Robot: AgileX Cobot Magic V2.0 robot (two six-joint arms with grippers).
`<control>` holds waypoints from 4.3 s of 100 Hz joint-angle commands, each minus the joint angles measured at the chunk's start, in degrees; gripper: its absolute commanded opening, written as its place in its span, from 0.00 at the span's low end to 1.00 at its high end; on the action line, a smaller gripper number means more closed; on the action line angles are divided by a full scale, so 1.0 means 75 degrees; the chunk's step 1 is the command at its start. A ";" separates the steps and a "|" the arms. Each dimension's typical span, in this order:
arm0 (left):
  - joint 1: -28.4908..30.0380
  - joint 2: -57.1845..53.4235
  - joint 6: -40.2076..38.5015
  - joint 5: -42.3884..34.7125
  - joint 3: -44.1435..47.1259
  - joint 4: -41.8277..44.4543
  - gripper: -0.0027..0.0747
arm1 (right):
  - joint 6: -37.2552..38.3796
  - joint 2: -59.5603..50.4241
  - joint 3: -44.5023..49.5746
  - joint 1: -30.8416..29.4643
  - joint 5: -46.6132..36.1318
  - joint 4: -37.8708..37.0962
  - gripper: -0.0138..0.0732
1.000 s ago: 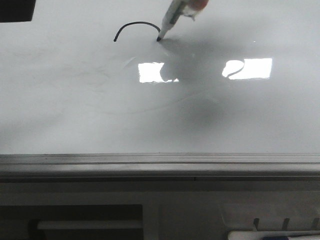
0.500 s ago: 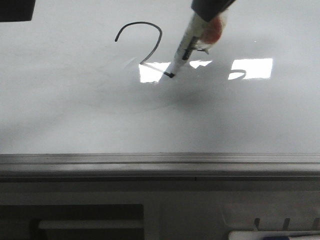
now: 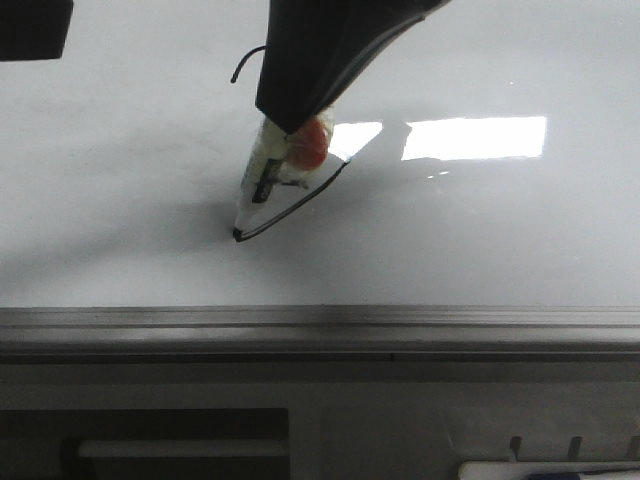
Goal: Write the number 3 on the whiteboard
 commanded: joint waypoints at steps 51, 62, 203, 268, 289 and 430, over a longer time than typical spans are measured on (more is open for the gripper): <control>-0.0901 0.1413 -0.0088 -0.1530 -0.0240 -0.0084 0.52 | -0.0006 -0.0882 -0.0282 0.1256 -0.0107 -0.0242 0.09; -0.0901 0.1756 -0.0102 -0.1598 -0.0240 -0.0292 0.52 | -0.0006 -0.0882 -0.0282 0.1326 -0.0016 -0.0225 0.09; -0.0882 0.2029 -0.0102 -0.1717 -0.0212 -0.2280 0.01 | 0.0660 -0.0939 -0.0284 0.1323 -0.0457 -0.1433 0.77; 0.0996 0.2986 -0.0102 -0.1335 -0.0212 -0.6541 0.01 | 0.2179 -0.0939 -0.0284 0.1323 -0.0307 -0.2678 0.68; 0.0996 0.2986 -0.0102 -0.1335 -0.0212 -0.6541 0.01 | 0.2179 -0.0939 -0.0284 0.1323 -0.0307 -0.2557 0.68; 0.0996 -0.1577 -0.0019 -0.0531 -0.0180 -0.4205 0.01 | 0.2226 -0.4000 0.2281 0.1323 -0.2762 -0.2441 0.09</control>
